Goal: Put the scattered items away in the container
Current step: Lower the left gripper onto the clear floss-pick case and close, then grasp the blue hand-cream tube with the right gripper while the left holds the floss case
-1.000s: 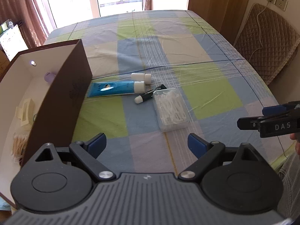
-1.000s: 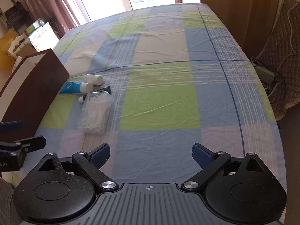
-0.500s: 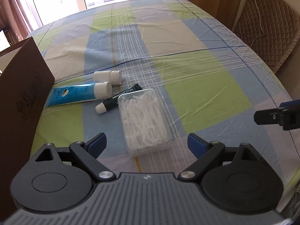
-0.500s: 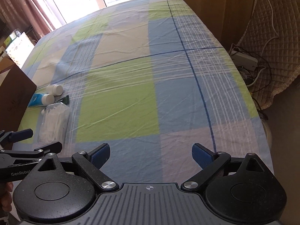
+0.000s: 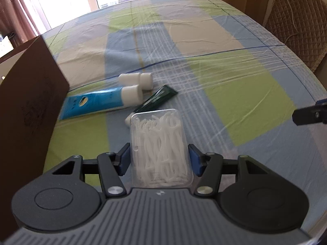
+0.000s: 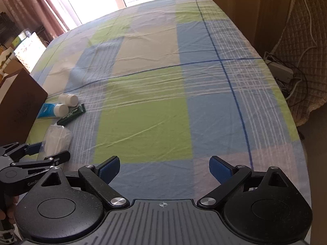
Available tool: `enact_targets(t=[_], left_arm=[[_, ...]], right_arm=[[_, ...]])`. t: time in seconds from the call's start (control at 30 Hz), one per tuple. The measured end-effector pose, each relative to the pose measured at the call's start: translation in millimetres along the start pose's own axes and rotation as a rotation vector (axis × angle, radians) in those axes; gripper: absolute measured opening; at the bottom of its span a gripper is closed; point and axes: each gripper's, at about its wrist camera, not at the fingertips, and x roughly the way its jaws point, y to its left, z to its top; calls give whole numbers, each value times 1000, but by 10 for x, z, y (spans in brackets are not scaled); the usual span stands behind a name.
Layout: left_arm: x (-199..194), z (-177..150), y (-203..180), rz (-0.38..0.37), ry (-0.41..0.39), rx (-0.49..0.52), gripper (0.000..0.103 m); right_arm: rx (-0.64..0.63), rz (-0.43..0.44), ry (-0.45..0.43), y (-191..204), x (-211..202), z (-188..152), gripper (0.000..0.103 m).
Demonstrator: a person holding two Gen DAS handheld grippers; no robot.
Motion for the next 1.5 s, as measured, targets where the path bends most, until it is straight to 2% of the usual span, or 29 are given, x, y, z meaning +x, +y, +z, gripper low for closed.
enact_targets(t=[0.17, 0.47, 0.5, 0.53, 0.57, 0.67, 0.93, 1.03, 1.17, 1.27, 1.33, 1.4, 1.43, 1.5], left_arm=[[-211, -341, 318, 65, 47, -67, 54], [-399, -646, 639, 114, 74, -192, 54], [-403, -652, 661, 114, 75, -203, 54], [-407, -655, 679, 116, 74, -210, 54], [-410, -658, 695, 118, 74, -215, 54], [-415, -669, 746, 118, 73, -237, 54], [-405, -687, 810, 100, 66, -273, 55], [-403, -696, 819, 96, 63, -279, 56], [-393, -705, 833, 96, 60, -283, 58], [-377, -710, 854, 100, 60, -294, 64], [-360, -711, 873, 103, 60, -302, 71], [-350, -704, 877, 101, 52, -294, 72], [-351, -704, 870, 96, 43, -285, 70], [-369, -701, 854, 79, 31, -269, 55]], right_arm=[[-145, 114, -32, 331, 72, 95, 99], [-613, 334, -72, 1312, 441, 392, 98], [-655, 351, -65, 1415, 507, 425, 80], [-698, 367, -58, 1518, 573, 457, 71], [-737, 365, -53, 1624, 648, 484, 69], [-809, 367, -49, 1841, 856, 549, 69], [-911, 327, 9, 2224, 1287, 579, 68], [-938, 306, 57, 2319, 1422, 582, 58], [-953, 269, 108, 2385, 1555, 608, 57], [-927, 267, 149, 2391, 1551, 615, 36], [-915, 253, 173, 2399, 1543, 583, 35], [-893, 234, 195, 2402, 1532, 552, 34], [-876, 230, 204, 2387, 1524, 537, 34], [-829, 230, 219, 2335, 1496, 511, 33]])
